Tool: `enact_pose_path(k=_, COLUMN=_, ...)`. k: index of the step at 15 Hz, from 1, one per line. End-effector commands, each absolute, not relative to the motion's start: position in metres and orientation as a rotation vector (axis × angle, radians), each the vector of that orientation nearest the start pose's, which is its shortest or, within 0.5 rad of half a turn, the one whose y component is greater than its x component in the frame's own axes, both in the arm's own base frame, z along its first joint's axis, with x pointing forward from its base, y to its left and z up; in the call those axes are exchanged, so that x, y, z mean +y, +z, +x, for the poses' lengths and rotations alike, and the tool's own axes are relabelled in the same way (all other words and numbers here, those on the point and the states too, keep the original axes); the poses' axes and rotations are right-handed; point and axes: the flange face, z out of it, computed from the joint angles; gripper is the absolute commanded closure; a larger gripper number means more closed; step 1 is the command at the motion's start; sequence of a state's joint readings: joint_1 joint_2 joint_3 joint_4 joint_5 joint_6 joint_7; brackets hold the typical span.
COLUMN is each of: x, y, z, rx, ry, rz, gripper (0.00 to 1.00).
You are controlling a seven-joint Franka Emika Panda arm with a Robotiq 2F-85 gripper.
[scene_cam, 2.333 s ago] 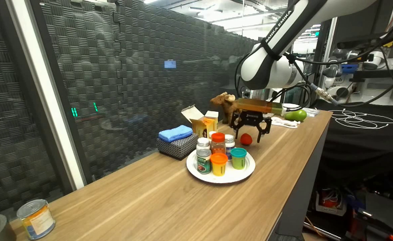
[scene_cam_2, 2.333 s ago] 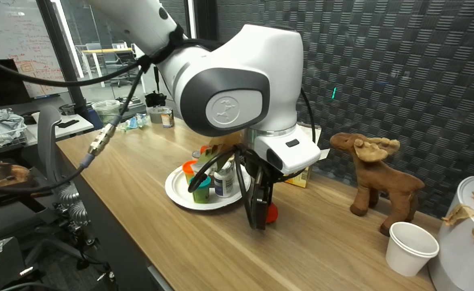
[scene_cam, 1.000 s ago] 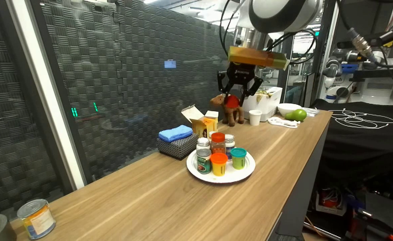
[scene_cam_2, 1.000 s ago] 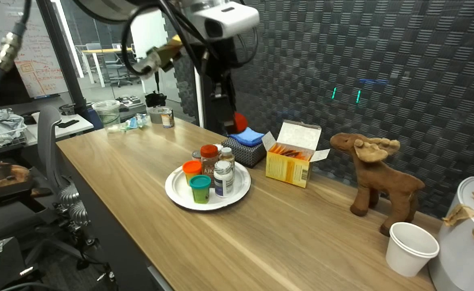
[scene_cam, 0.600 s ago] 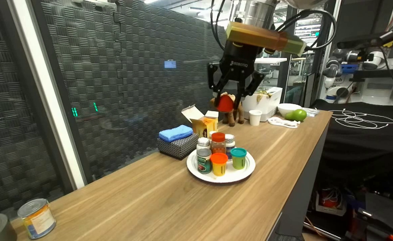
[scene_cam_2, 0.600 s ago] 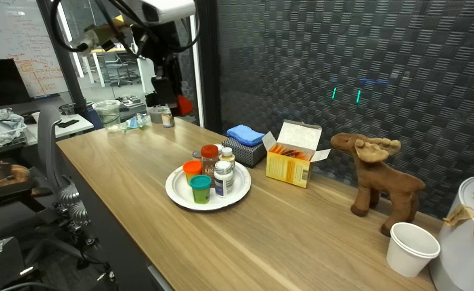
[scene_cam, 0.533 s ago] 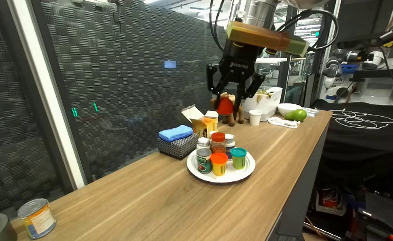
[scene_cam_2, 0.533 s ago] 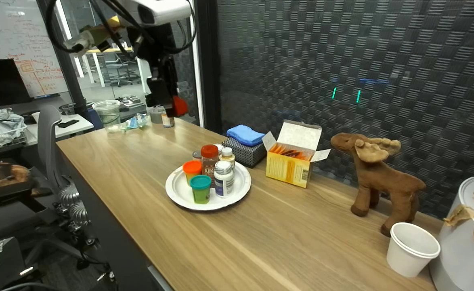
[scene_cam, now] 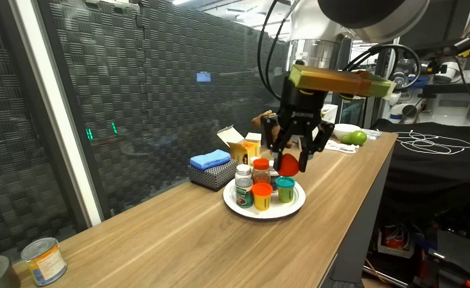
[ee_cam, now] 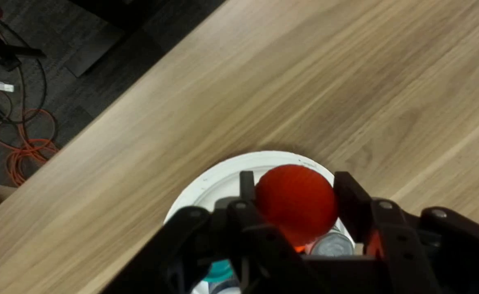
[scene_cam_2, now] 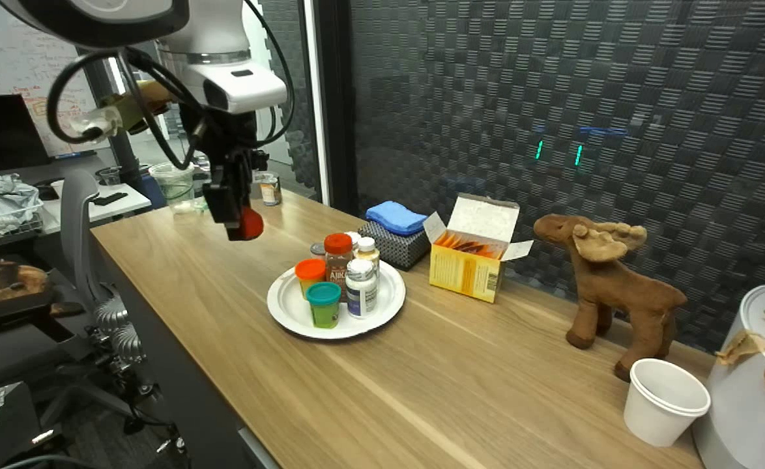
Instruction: Put the bottles and orange plushie surrounding the white plate on the white plate
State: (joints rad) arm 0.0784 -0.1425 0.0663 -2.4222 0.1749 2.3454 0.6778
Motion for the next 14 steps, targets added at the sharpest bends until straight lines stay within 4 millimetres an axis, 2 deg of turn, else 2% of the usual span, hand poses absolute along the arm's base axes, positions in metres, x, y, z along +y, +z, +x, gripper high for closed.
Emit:
enact_pose_path(k=1, x=0.07, y=0.348, z=0.467, rx=0.926, ry=0.064, rz=-2.847, gripper=0.73)
enact_pose_path(k=3, x=0.069, y=0.335, z=0.469, rx=0.913, ry=0.096, rz=-2.857, gripper=0.73)
enact_pose_path(k=9, x=0.046, y=0.3, z=0.486, rx=0.986, ry=0.101, rz=-2.855, gripper=0.73)
enact_pose_path(k=14, x=0.037, y=0.285, z=0.501, rx=1.018, ry=0.038, rz=-2.841, gripper=0.73)
